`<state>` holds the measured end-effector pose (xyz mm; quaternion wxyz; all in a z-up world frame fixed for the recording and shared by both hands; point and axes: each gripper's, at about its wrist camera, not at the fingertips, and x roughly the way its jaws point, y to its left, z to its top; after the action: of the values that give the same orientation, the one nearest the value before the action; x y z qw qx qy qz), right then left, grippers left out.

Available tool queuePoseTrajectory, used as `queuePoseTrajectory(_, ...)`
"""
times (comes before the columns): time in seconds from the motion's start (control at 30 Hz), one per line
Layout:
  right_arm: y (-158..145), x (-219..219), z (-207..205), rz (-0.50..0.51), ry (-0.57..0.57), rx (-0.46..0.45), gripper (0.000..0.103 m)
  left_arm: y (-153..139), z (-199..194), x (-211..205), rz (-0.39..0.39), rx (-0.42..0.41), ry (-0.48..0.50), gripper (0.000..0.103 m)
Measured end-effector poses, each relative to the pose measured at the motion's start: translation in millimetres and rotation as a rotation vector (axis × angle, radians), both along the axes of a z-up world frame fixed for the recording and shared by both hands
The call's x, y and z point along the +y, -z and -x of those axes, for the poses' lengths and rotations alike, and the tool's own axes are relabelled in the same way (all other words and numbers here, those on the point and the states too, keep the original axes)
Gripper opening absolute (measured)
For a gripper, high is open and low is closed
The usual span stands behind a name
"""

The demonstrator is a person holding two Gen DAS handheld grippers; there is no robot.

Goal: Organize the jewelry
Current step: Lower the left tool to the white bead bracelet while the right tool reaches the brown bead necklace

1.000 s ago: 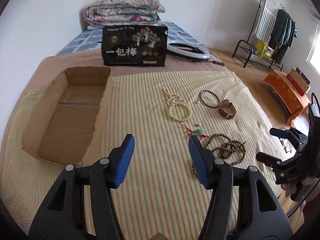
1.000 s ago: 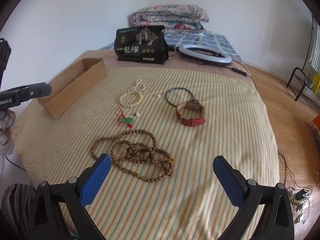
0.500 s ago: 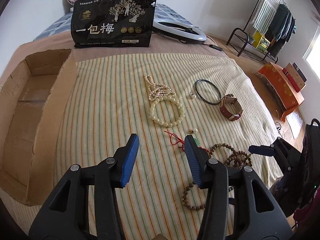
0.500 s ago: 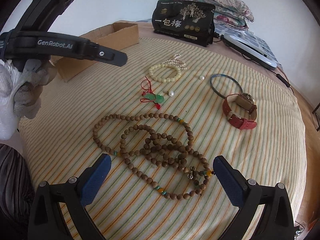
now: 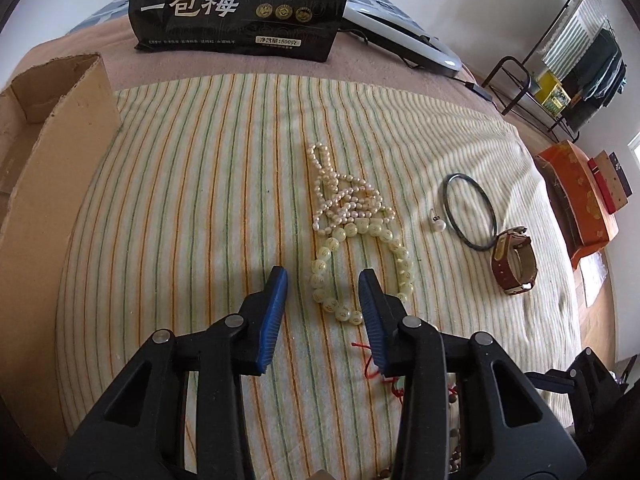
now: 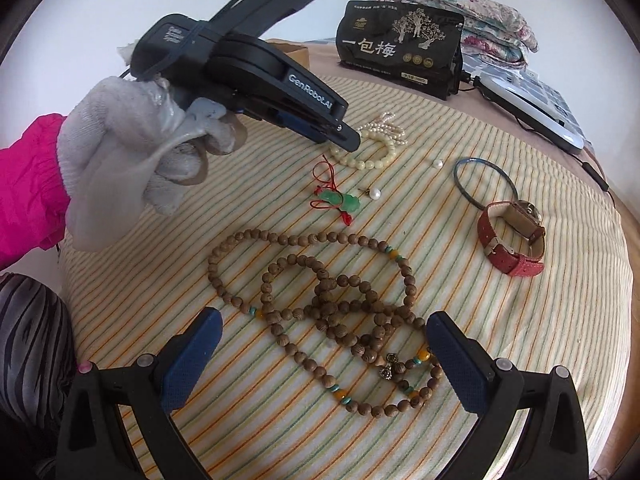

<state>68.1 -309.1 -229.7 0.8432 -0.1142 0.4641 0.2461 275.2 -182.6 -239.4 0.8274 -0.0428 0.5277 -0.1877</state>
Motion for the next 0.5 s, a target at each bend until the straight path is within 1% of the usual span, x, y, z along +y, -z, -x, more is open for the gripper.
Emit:
queuePoseTrajectory(0.07,0,0,-1,0.013,-0.004,0.003,0.103,1,-2,-3,-0.027,-0.013,0.006,0.033)
queuePoseTrajectory(0.13,3,2,-3,0.017,-0.022,0.018,0.103,3,-4,-2,-0.049,-0.022,-0.006,0.019)
queuePoseTrajectory(0.23,10,6,-7,0.026,-0.042,0.047,0.103,4,-7,5,-0.04,-0.017,-0.015,0.01)
queuePoseTrajectory(0.3,17,11,-8,0.062,-0.039,0.045,0.103,5,-7,8,-0.044,-0.021,-0.01,0.007)
queuePoseTrajectory(0.37,20,15,-9,0.098,-0.033,0.022,0.103,5,-6,11,-0.034,-0.02,-0.011,0.007)
queuePoseTrajectory(0.43,21,16,-11,0.104,-0.006,0.018,0.103,5,-3,13,-0.029,-0.02,-0.014,0.006)
queuePoseTrajectory(0.5,21,15,-12,0.109,0.022,0.013,0.1,5,2,14,-0.028,-0.026,-0.013,0.006)
